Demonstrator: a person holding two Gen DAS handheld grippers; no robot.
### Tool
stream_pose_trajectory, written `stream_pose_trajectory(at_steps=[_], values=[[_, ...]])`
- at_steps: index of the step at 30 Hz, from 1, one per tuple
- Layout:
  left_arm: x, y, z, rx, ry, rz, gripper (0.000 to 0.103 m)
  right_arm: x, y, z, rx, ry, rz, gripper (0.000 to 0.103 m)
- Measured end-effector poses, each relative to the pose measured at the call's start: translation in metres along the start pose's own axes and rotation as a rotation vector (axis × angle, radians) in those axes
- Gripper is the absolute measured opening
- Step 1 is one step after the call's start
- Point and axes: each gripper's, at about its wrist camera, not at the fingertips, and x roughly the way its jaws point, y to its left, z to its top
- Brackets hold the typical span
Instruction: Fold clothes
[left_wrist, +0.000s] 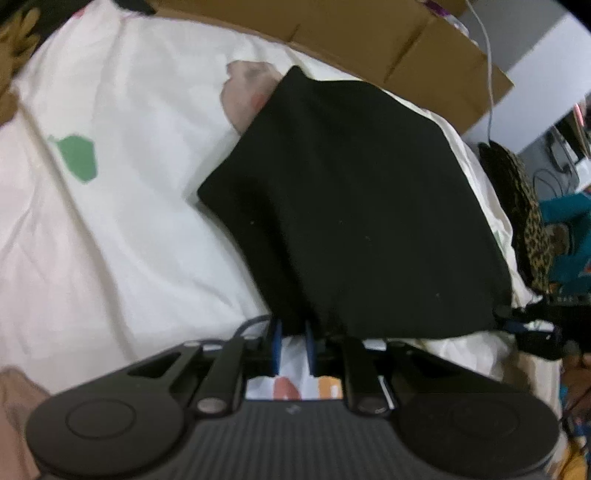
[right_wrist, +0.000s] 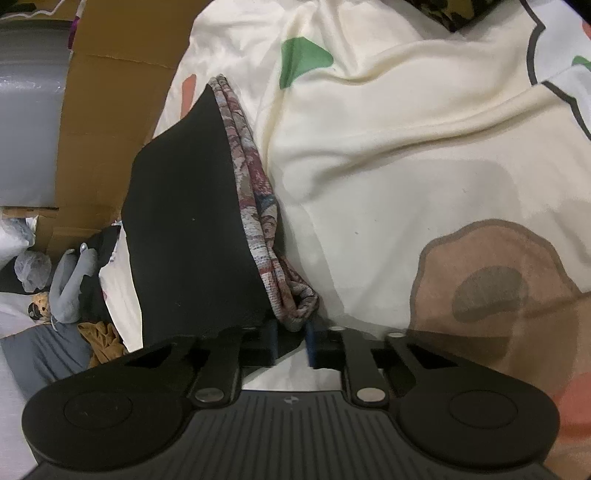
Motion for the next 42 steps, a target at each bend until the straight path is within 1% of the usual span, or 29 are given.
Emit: stream_pose_trajectory(at_steps=[1, 2, 4, 7, 9, 11, 13, 14, 16, 19, 20, 21, 22, 23, 24, 25, 28, 31, 34, 37, 38, 39, 41, 42], values=[[-0.001, 0.0, 0.0, 0.005, -0.007, 0.0, 0.005, -0.001, 0.001, 0.0, -0.007, -0.003, -0.001, 0.009], [-0.002, -0.001, 0.001, 0.009, -0.014, 0.001, 0.004, -0.003, 0.003, 0.0, -0.016, -0.005, -0.003, 0.009], [-0.008, 0.0, 0.0, 0.007, -0.042, 0.02, 0.003, -0.005, 0.005, 0.001, -0.036, -0.01, -0.007, 0.007], [-0.02, 0.008, 0.0, -0.035, -0.081, 0.042, 0.002, -0.007, 0.009, 0.001, -0.052, -0.015, -0.011, 0.007], [-0.028, 0.011, 0.001, -0.043, -0.098, 0.058, 0.002, -0.009, 0.009, 0.002, -0.059, -0.018, -0.015, 0.007], [-0.032, 0.011, 0.0, -0.032, -0.101, 0.079, 0.001, -0.01, 0.01, 0.002, -0.064, -0.02, -0.019, 0.007], [-0.033, 0.014, -0.002, -0.044, -0.102, 0.095, 0.0, -0.01, 0.009, 0.003, -0.065, -0.026, -0.026, 0.006], [-0.032, 0.017, -0.003, -0.059, -0.101, 0.122, 0.0, -0.01, 0.008, 0.003, -0.064, -0.03, -0.03, 0.006], [-0.033, 0.028, -0.004, -0.104, -0.092, 0.13, 0.0, -0.01, 0.007, 0.004, -0.059, -0.031, -0.03, 0.006], [-0.038, 0.033, -0.008, -0.139, -0.08, 0.113, 0.0, -0.01, 0.007, 0.003, -0.065, -0.027, -0.03, 0.007], [-0.039, 0.036, -0.007, -0.169, -0.081, 0.08, 0.0, -0.01, 0.006, 0.003, -0.055, -0.025, -0.026, 0.007], [-0.039, 0.038, -0.006, -0.193, -0.083, 0.041, 0.002, -0.01, 0.005, 0.003, -0.044, -0.02, -0.019, 0.011], [-0.037, 0.036, -0.004, -0.193, -0.091, 0.025, 0.011, -0.009, 0.004, 0.003, -0.031, -0.016, -0.014, 0.012], [-0.035, 0.034, -0.003, -0.192, -0.098, 0.009, 0.015, -0.008, 0.002, 0.004, -0.018, -0.014, -0.01, 0.012], [-0.034, 0.03, -0.004, -0.164, -0.102, 0.015, 0.023, -0.008, 0.001, 0.004, -0.011, -0.013, -0.008, 0.012], [-0.032, 0.027, -0.005, -0.135, -0.106, 0.019, 0.028, -0.007, 0.0, 0.003, -0.011, -0.011, -0.007, 0.013], [-0.014, 0.015, -0.003, -0.062, -0.082, 0.001, 0.029, -0.007, 0.001, 0.001, -0.027, -0.009, -0.011, 0.013], [-0.001, 0.01, -0.004, -0.001, -0.06, 0.026, 0.03, -0.005, 0.002, 0.001, -0.033, -0.002, -0.013, 0.013], [-0.005, 0.008, -0.007, 0.048, -0.074, 0.043, 0.031, -0.004, 0.001, 0.001, -0.038, 0.001, -0.014, 0.013], [-0.003, -0.001, -0.004, 0.138, -0.088, 0.073, 0.036, -0.003, 0.002, 0.003, -0.045, 0.003, -0.015, 0.013], [-0.003, -0.005, -0.003, 0.172, -0.091, 0.085, 0.036, -0.003, 0.002, 0.003, -0.048, 0.004, -0.016, 0.013], [-0.004, -0.008, -0.004, 0.199, -0.095, 0.09, 0.036, -0.003, 0.003, 0.003, -0.05, 0.004, -0.016, 0.013], [-0.005, -0.012, -0.005, 0.245, -0.106, 0.084, 0.028, -0.002, 0.003, 0.003, -0.051, 0.004, -0.015, 0.013], [-0.007, -0.013, -0.006, 0.257, -0.111, 0.073, 0.016, -0.002, 0.003, 0.004, -0.052, 0.003, -0.015, 0.013]])
